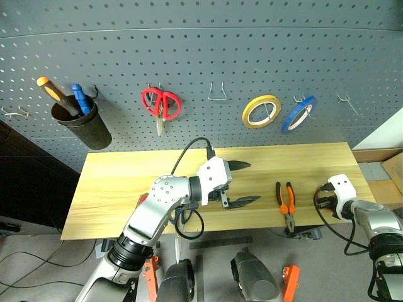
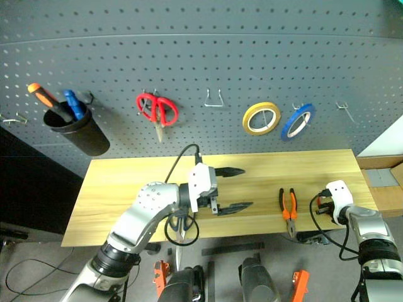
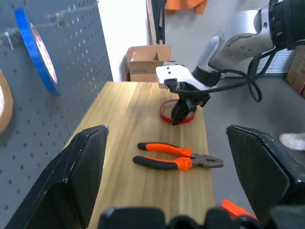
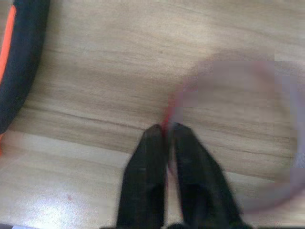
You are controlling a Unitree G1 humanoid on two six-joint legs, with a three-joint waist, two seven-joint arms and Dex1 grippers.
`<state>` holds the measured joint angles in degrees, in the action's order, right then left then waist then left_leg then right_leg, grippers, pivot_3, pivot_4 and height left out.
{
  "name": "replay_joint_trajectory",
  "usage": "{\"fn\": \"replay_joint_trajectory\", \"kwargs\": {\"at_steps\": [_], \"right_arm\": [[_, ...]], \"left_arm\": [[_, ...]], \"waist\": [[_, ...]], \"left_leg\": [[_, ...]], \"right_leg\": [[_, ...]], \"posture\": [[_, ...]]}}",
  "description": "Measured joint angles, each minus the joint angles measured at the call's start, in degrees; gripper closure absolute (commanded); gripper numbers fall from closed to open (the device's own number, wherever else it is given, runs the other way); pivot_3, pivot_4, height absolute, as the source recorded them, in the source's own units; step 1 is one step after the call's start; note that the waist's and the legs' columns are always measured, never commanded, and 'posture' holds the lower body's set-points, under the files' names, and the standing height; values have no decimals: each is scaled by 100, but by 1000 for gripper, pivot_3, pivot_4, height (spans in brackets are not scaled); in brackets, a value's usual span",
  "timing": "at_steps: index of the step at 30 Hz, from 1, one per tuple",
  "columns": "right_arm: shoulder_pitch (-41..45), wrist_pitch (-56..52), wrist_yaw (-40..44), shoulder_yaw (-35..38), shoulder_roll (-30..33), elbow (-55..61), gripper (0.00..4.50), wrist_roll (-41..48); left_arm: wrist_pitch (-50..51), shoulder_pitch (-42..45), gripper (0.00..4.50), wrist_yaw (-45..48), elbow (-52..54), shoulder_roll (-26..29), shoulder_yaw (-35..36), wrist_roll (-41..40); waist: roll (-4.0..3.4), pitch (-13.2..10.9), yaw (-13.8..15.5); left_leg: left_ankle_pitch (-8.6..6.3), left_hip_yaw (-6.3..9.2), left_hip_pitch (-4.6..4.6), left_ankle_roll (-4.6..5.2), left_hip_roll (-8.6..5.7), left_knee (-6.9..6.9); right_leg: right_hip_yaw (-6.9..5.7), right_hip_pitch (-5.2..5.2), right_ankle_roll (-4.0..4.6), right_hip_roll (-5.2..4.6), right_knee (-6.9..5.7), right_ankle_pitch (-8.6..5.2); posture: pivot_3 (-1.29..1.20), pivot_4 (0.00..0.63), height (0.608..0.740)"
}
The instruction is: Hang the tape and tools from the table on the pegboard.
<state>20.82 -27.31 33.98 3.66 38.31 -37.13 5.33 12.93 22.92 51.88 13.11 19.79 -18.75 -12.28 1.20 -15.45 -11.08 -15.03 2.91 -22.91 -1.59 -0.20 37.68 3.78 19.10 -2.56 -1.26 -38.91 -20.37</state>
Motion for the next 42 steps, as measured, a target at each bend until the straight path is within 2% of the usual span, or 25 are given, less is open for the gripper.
{"fn": "replay_joint_trajectory", "kwargs": {"at_steps": [7,10,14,16,19,24,35,38,42], "right_arm": [[-876,-467,-481,535,-19,1135,4486,159],[-1526,-712,-857,1054,-31,2508,4486,262],[-2331,-844,-1391,1535,-62,4972,4486,58],[-2337,-848,-1664,1534,-159,5940,4486,-83],[-1869,-862,-1938,1487,-344,6628,4486,-173],[-680,-793,-1908,1243,-204,6314,4486,-203],[788,589,-1349,1094,-175,3053,4486,36],[844,819,-1271,1096,-282,2811,3884,125],[394,813,-1257,1100,-490,3316,2539,299]], "left_arm": [[130,204,254,142,-27,-91,291,-502],[151,271,254,143,-46,-111,307,-546],[130,425,254,108,-68,-270,427,-674],[39,508,254,54,-107,-370,553,-701],[-108,554,254,-26,-239,-418,605,-694],[-260,600,254,-76,-402,-426,655,-654],[-580,625,254,-176,-596,-486,657,-459],[-593,628,254,-255,-596,-528,657,-428],[-616,622,254,-336,-606,-511,691,-387]], "waist": [[-7,-2,2],[-24,-9,-24],[-33,-17,-37],[-32,-18,-65],[-33,-24,-98],[-26,-41,-143],[-27,-40,-177],[-27,-40,-177],[-28,-39,-160]], "left_leg": [[-6,-4,-12,6,-6,14],[-7,-8,-18,7,-5,14],[-7,-8,-20,5,-1,13],[-8,-10,-18,5,0,15],[-8,-11,-17,6,-6,17],[-9,-5,-23,8,-8,15],[-15,-11,-62,22,-10,24],[-15,-10,-63,21,-9,24],[-14,-4,-71,19,-8,25]], "right_leg": [[12,7,-9,-1,-3,0],[18,17,-12,0,-5,-2],[22,22,-15,8,-6,-3],[26,22,-19,10,-6,-1],[29,21,-22,8,-6,1],[25,22,-22,7,-2,1],[26,58,-22,0,-5,2],[25,58,-22,0,-5,2],[19,60,-22,0,-5,2]], "posture": [[-331,275,740],[-344,280,740],[-376,290,740],[-384,292,740],[-383,291,740],[-372,282,740],[-342,265,740],[-338,264,740],[-331,260,740]]}}
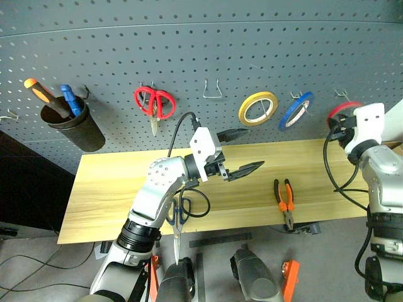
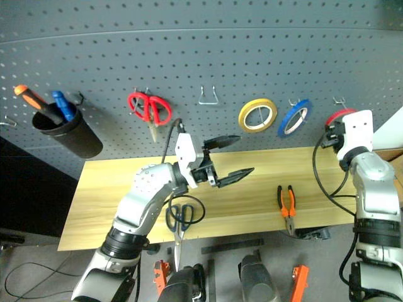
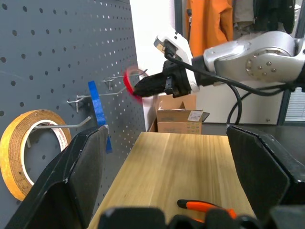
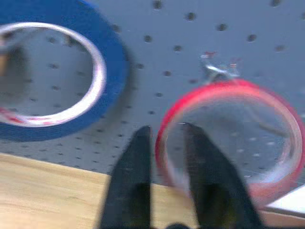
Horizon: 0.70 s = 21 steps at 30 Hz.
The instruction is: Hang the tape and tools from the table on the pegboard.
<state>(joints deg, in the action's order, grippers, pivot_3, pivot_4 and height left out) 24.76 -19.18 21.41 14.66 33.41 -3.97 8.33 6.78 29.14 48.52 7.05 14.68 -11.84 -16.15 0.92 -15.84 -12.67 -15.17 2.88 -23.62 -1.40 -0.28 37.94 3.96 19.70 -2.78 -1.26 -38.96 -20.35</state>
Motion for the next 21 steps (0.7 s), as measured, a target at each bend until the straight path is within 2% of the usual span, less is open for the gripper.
{"fn": "replay_joint_trajectory", "kwargs": {"at_steps": [3,7,13,17,21], "right_arm": [[-585,-263,-82,1,-141,672,1499,31],[-1393,-1622,-597,-6,-546,1949,86,83],[-1634,-3805,-1362,29,-1309,2683,38,190],[-1611,-4384,-1556,11,-1706,2835,38,247],[-1683,-4528,-1681,-198,-1920,2835,38,194]], "left_arm": [[-118,-4,254,-33,-142,73,29,71],[-378,-8,254,132,-516,400,91,206],[-846,-211,254,1010,-704,1081,-78,345],[-828,-413,254,1448,-702,1302,-255,342],[-818,-460,254,1570,-692,1324,-259,342]], "waist": [[-5,3,10],[-8,5,8],[-19,11,-25],[-20,12,-20],[-21,12,-7]], "left_leg": [[2,0,-7,-4,-2,3],[5,1,-16,-8,2,3],[6,-4,-17,-9,6,2],[1,-3,-23,-1,4,2],[1,-2,-24,0,2,3]], "right_leg": [[0,5,0,-2,-1,0],[2,24,0,-3,-12,0],[11,40,0,-7,-25,0],[10,50,0,-10,-31,0],[9,50,0,-11,-32,0]], "posture": [[-338,260,740],[-350,261,740],[-347,259,740],[-344,255,740],[-340,252,740]]}}
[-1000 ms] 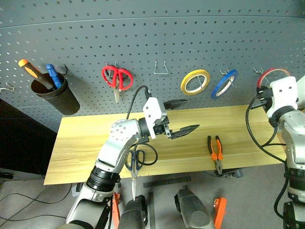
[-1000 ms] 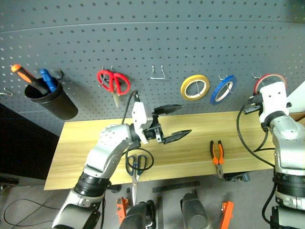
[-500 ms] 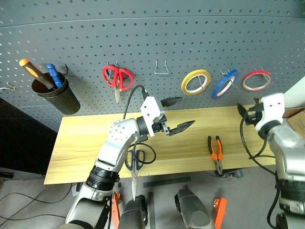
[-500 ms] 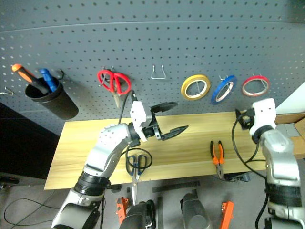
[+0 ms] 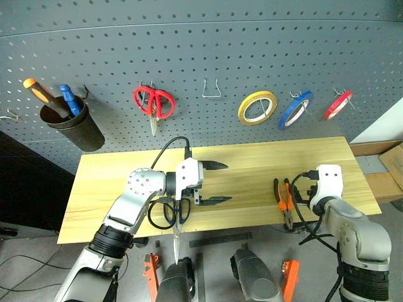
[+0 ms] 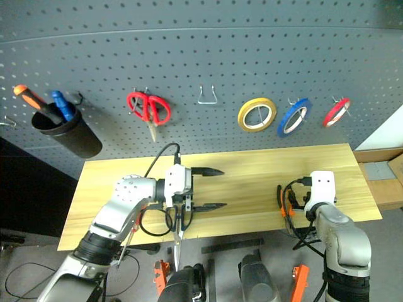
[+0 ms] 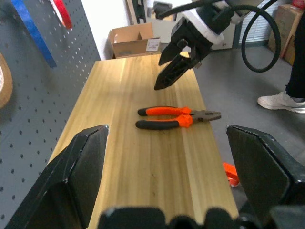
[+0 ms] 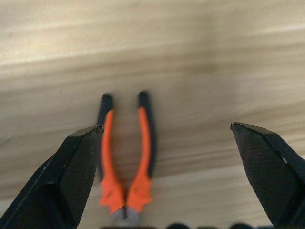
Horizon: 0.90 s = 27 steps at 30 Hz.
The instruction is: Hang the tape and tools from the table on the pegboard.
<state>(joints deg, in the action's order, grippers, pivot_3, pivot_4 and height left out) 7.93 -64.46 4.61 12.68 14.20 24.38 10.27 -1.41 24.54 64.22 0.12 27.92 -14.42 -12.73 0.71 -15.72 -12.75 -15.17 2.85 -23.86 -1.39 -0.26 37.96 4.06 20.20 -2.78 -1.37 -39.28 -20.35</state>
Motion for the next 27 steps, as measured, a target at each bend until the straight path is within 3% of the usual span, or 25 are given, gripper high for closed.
{"fn": "replay_joint_trajectory", "kwargs": {"at_steps": [18,27], "right_arm": [[-36,737,-96,-936,-309,-1365,38,-329],[255,1374,45,-1004,-256,-2138,38,-457]], "left_arm": [[1,-52,254,-13,41,0,1,12],[5,-83,254,-88,57,35,1,18]], "waist": [[0,1,-23],[0,3,-26]], "left_leg": [[1,0,3,0,1,6],[3,2,8,-1,2,13]], "right_leg": [[0,9,0,-1,-28,0],[-1,9,0,0,-46,0]], "posture": [[-322,252,740],[-317,250,740]]}}
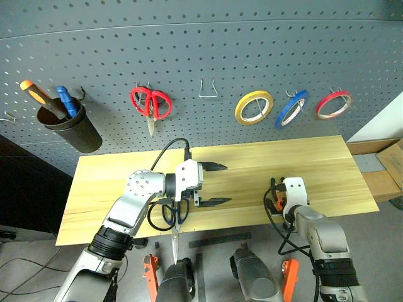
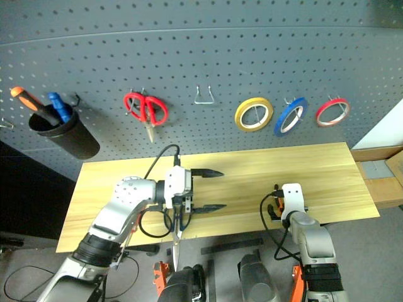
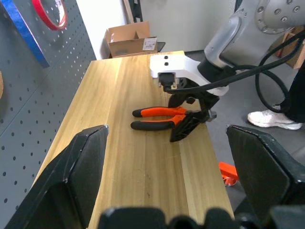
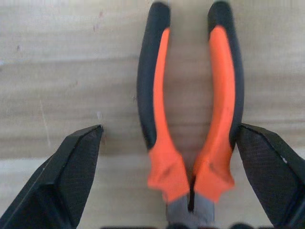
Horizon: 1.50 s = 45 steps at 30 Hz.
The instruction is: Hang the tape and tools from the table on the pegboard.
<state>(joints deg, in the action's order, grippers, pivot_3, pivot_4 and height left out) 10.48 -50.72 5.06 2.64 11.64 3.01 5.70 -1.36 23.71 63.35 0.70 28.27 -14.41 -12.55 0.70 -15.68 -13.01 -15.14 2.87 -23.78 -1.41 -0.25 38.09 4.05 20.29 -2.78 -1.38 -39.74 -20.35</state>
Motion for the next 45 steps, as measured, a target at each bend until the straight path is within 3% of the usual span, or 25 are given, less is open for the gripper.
{"fn": "replay_joint_trajectory", "kwargs": {"at_steps": [3,8,18,26,31,36,45], "right_arm": [[88,91,128,-31,123,-158,415,0],[130,126,290,-56,215,-271,1955,9],[182,16,505,-165,500,-107,1966,-21],[661,-437,612,-567,70,2889,1966,350],[1126,-378,572,-1180,-160,3358,1966,427],[2086,126,511,-1237,-222,3137,1966,310],[3708,1449,380,-862,-833,1100,1966,209]], "left_arm": [[-1,-50,254,-19,25,40,0,1],[-4,-100,254,-30,55,76,1,2],[228,-693,254,-346,177,339,545,-122],[503,-1243,254,-975,633,626,1654,-471],[687,-1154,254,-1512,807,461,1887,-530],[783,-1146,254,-1806,956,381,1954,-542],[806,-1089,254,-2412,1044,161,2166,-537]], "waist": [[-1,2,-1],[-1,8,0],[-2,11,-10],[-4,11,-122],[-2,12,-97],[-2,12,-112],[-1,12,-160]], "left_leg": [[1,-1,2,-1,0,3],[4,2,4,-2,0,8],[5,1,0,-3,0,9],[8,10,-11,-9,14,0],[8,5,-16,-9,-3,6],[9,9,-14,-10,-1,4],[10,-15,-15,-11,-1,4]], "right_leg": [[0,0,0,0,-7,0],[0,-2,0,0,-16,0],[2,8,0,-2,-21,0],[-5,29,0,3,-32,0],[-5,28,0,-9,-27,0],[-11,33,0,-8,-33,0],[-9,63,1,-8,-67,1]], "posture": [[-319,249,740],[-322,246,740],[-329,244,740],[-284,240,740],[-271,240,740],[-267,237,740],[-241,232,740]]}}
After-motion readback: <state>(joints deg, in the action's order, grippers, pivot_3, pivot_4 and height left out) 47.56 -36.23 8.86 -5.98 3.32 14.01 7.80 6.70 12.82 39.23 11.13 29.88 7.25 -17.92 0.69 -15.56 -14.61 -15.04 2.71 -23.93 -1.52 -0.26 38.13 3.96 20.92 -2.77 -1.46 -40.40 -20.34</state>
